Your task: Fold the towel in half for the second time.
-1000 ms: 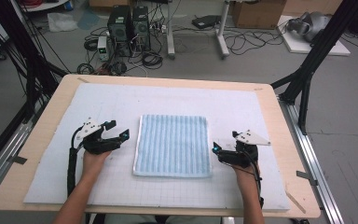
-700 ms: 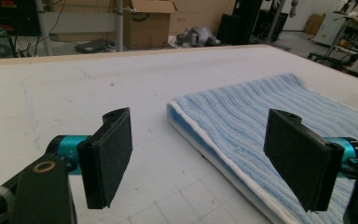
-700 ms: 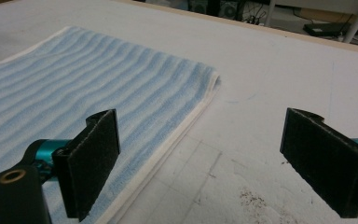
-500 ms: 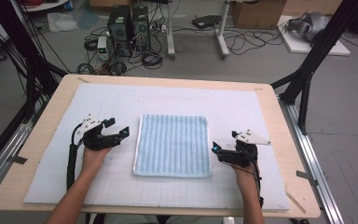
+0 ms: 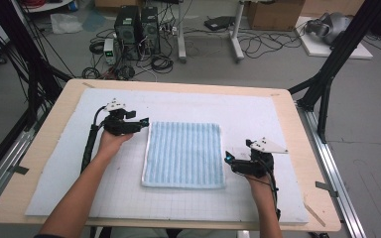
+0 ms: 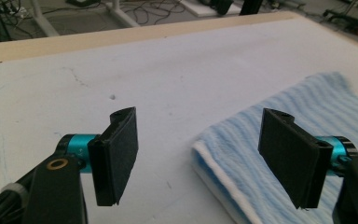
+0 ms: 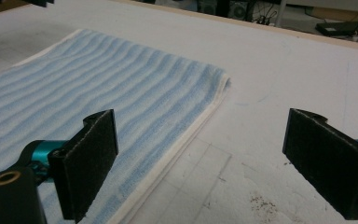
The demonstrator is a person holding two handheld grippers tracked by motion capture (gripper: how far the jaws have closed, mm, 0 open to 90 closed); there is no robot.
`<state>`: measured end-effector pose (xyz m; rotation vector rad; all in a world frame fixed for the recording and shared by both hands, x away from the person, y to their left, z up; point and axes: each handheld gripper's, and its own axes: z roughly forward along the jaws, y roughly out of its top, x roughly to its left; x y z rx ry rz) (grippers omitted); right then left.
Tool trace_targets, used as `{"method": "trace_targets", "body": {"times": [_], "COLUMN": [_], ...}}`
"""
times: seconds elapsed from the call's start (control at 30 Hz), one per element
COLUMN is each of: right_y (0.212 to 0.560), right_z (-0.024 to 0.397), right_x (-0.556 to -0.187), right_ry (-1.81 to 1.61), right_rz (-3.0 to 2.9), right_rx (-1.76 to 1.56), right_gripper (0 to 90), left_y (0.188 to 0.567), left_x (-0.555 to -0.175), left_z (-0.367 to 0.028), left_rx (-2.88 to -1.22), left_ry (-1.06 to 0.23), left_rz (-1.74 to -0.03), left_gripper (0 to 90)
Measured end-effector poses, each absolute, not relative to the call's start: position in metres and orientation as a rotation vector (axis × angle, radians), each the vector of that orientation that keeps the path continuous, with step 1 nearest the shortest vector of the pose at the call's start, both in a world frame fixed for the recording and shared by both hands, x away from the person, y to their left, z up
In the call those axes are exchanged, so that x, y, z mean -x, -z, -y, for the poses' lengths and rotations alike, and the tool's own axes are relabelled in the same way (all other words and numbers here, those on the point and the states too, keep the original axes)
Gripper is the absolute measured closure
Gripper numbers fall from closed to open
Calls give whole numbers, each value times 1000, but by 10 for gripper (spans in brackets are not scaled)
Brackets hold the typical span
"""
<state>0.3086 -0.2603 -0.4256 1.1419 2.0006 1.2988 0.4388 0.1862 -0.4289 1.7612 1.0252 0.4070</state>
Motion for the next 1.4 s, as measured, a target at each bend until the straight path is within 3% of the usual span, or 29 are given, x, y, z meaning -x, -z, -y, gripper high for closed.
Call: {"method": "trace_targets", "body": {"times": [0.17, 0.4, 0.57, 0.7, 1.4], "right_y": [426, 427, 427, 424, 419], "right_z": [259, 260, 259, 257, 232], "right_x": [-309, -310, -311, -315, -393], "right_ry": [-1291, -1293, -1288, -1280, -1175], "right_rz": [-2016, -2021, -2029, -2043, -2139], "right_rx": [-1130, -1144, -1146, -1140, -1203], "right_gripper": [95, 95, 95, 95, 97], "left_y": [439, 448, 450, 450, 449], "left_x": [-451, -454, -452, -450, -450], "left_z": [-174, -161, -156, -152, -158], "left_rx": [-1829, -1927, -1987, -2020, -1964], "left_ry": [-379, -377, -406, -435, -370], "left_rz": [-1028, -965, -932, -910, -942], "left_gripper": [357, 501, 661, 850, 871]}}
